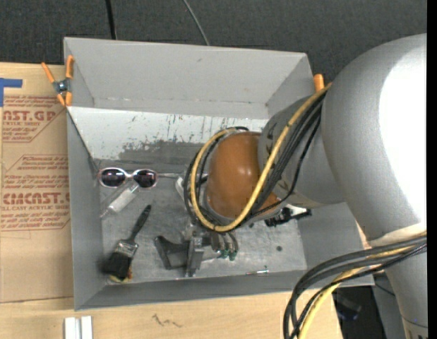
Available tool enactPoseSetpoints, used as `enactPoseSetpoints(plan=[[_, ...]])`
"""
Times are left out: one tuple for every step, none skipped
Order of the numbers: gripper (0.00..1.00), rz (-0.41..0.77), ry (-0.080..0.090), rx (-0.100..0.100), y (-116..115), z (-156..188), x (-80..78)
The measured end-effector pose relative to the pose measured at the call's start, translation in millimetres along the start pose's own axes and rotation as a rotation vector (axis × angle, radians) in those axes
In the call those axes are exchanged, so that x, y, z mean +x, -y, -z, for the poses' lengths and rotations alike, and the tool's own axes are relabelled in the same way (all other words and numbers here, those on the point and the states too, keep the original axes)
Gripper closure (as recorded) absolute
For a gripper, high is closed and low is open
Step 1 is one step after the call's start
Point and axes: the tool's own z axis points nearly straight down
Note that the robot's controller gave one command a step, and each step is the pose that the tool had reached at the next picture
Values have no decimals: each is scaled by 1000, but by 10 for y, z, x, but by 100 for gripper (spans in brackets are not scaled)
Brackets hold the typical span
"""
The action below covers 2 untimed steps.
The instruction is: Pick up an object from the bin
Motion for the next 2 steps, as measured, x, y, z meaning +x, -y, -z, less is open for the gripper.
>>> enactPoseSetpoints(plan=[[100, 0, -6, 2, 3, 35, 13], [100, 0, -15, 3, 5, 151, 34]])
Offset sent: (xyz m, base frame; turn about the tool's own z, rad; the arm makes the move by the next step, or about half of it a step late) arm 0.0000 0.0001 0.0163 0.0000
